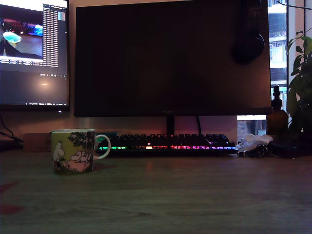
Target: Pick up the coffee capsules on the table and drop them inside the coffee cup
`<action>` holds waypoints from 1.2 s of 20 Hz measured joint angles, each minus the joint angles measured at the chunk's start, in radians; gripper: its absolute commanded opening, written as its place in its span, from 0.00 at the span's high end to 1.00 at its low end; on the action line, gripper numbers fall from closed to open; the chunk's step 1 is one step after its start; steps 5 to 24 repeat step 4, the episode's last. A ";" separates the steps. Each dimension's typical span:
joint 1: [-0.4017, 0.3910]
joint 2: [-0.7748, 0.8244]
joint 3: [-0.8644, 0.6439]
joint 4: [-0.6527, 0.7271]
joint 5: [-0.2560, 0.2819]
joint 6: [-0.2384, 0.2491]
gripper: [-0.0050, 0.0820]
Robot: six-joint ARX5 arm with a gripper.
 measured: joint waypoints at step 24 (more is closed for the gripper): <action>0.000 -0.069 0.000 -0.024 0.000 0.000 0.96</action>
